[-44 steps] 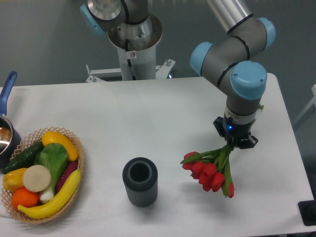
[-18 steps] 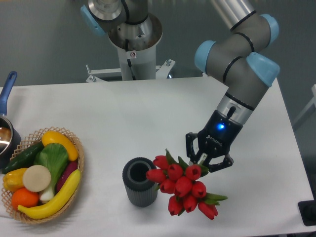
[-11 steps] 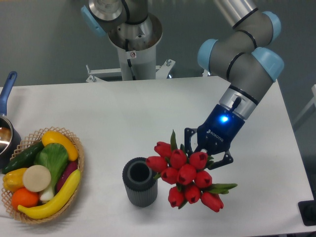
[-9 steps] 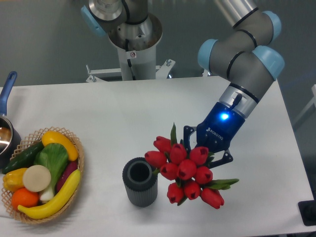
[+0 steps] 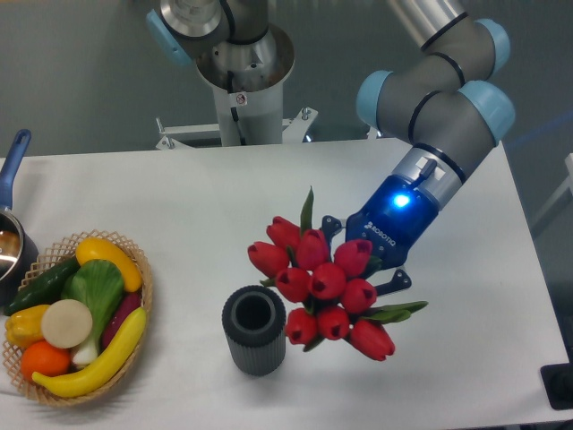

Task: Insert the flowers into the vase
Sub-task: 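Lift the tulips upright above the vase opening, then lower the tulip stems down into the grey vase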

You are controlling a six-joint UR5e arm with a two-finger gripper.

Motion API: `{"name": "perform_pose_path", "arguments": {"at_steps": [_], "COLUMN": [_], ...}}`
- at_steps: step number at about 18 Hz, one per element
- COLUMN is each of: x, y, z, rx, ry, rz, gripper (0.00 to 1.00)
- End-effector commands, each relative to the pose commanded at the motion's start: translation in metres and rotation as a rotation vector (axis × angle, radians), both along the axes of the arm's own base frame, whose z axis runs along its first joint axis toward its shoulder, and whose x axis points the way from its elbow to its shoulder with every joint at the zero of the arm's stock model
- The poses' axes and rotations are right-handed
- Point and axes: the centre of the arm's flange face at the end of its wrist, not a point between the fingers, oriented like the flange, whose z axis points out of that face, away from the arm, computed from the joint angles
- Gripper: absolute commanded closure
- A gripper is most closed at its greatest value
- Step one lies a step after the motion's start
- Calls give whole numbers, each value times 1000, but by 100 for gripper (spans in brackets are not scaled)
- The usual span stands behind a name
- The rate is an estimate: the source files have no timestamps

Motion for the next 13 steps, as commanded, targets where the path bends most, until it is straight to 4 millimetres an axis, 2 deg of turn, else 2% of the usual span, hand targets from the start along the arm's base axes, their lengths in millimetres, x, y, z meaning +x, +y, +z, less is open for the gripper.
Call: {"name": "perform_pose_path", "arguments": {"at_steps": [13], "x": [18], "y": [15], "z": [24], "rx": [85], "ry": [-10], "rz": [-66], "gripper": [92]}}
